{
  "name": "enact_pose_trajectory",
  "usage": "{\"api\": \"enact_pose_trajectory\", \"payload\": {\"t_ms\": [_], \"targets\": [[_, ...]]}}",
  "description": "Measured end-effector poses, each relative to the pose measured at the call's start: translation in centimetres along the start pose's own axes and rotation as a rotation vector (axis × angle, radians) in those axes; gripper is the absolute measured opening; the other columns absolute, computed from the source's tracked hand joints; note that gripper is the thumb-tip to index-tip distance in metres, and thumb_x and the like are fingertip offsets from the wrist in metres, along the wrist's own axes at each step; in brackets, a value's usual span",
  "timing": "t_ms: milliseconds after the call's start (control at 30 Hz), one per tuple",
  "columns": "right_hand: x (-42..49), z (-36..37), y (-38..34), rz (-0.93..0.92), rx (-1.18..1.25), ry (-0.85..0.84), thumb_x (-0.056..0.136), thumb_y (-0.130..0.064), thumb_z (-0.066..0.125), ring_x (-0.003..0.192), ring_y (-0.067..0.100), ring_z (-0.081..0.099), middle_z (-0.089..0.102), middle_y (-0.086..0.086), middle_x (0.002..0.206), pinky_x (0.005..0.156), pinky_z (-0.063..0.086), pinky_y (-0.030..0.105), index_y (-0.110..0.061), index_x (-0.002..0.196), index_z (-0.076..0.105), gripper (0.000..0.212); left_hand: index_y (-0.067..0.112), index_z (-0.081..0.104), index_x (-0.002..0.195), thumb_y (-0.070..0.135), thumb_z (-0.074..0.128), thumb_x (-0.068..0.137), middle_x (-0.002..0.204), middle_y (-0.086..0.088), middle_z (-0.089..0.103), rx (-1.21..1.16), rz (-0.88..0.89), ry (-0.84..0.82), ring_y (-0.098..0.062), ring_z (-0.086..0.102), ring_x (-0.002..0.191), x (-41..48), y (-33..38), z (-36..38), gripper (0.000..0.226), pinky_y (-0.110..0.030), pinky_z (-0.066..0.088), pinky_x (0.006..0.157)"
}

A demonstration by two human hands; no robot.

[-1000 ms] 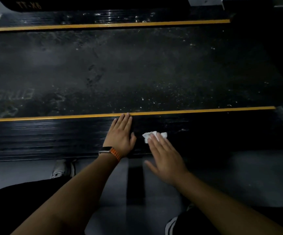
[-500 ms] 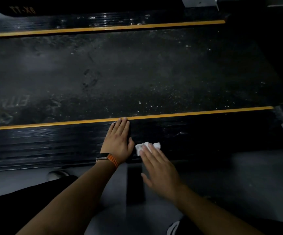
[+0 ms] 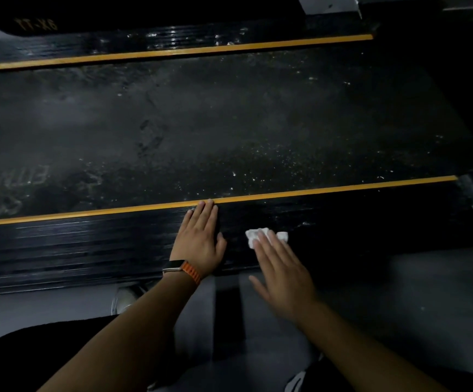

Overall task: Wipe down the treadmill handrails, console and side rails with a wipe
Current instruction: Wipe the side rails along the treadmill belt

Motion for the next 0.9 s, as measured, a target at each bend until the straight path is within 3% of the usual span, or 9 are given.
{"api": "enact_pose_trajectory", "payload": {"t_ms": [133, 300, 433, 533, 700, 900], "targets": [[-0.2, 0.0, 3.1, -0.007, -0.043, -0.025, 0.104, -0.052, 0.042, 0.16, 0.024, 0.017, 0.023, 0.01, 0.171, 0.123, 0.031, 0.05, -0.009, 0.161, 0.034, 0.073, 0.013, 0.022, 0.163, 0.048, 0.026, 0.099, 0.171, -0.005, 0.013, -0.005, -0.001, -0.012, -0.018, 0.003, 0.158, 0.0, 0.0, -0.1, 0.073, -0.034, -0.003, 0.127], [-0.4, -0.5, 4.8, 0.176, -0.023, -0.004, 0.104, -0.057, 0.037, 0.161, 0.029, 0.015, 0.022, 0.014, 0.171, 0.127, 0.021, 0.048, -0.006, 0.162, 0.03, 0.078, 0.012, 0.022, 0.163, 0.048, 0.027, 0.099, 0.171, -0.006, 0.013, -0.008, -0.002, -0.01, -0.018, 0.004, 0.158, 0.0, 0.0, 0.0, 0.073, -0.036, -0.002, 0.127], [2.6, 0.1, 1.5, 0.071, 0.026, -0.039, 0.103, -0.061, 0.038, 0.161, 0.029, 0.013, 0.024, 0.015, 0.171, 0.128, 0.022, 0.049, -0.003, 0.161, 0.032, 0.082, 0.01, 0.029, 0.161, 0.047, 0.028, 0.098, 0.169, -0.008, 0.02, -0.012, 0.0, 0.014, -0.02, 0.01, 0.158, -0.1, 0.1, -0.1, 0.073, -0.038, 0.003, 0.127], [2.4, -0.4, 3.9, 0.054, -0.04, -0.086, 0.103, -0.061, 0.034, 0.161, 0.026, 0.014, 0.022, 0.012, 0.171, 0.126, 0.028, 0.049, -0.005, 0.161, 0.034, 0.081, 0.011, 0.027, 0.161, 0.048, 0.027, 0.098, 0.17, -0.007, 0.018, -0.016, -0.007, 0.002, -0.019, 0.008, 0.158, 0.0, 0.0, -0.1, 0.073, -0.038, 0.003, 0.128], [2.1, -0.6, 5.8, 0.208, -0.032, -0.131, 0.104, -0.066, 0.022, 0.162, 0.028, 0.007, 0.016, 0.015, 0.173, 0.13, 0.017, 0.048, -0.004, 0.163, 0.028, 0.086, 0.012, 0.025, 0.162, 0.047, 0.028, 0.099, 0.17, -0.006, 0.015, -0.007, -0.008, 0.002, -0.018, 0.006, 0.158, 0.0, 0.1, 0.0, 0.072, -0.035, 0.0, 0.127], [5.8, -0.2, 2.1, 0.077, -0.041, -0.209, 0.1, -0.071, 0.016, 0.161, 0.031, -0.003, 0.012, 0.019, 0.173, 0.13, 0.004, 0.043, 0.0, 0.163, 0.022, 0.095, 0.01, 0.031, 0.16, 0.046, 0.03, 0.099, 0.169, -0.008, 0.022, -0.004, -0.001, 0.017, -0.02, 0.012, 0.158, 0.0, 0.0, 0.0, 0.071, -0.038, 0.006, 0.128]]}}
Point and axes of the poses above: each hand's wrist, its own x-axis towards the middle knuckle, its own z-axis out of the palm, y = z × x, the point moved 7 cm from there along x, towards the middle knuckle
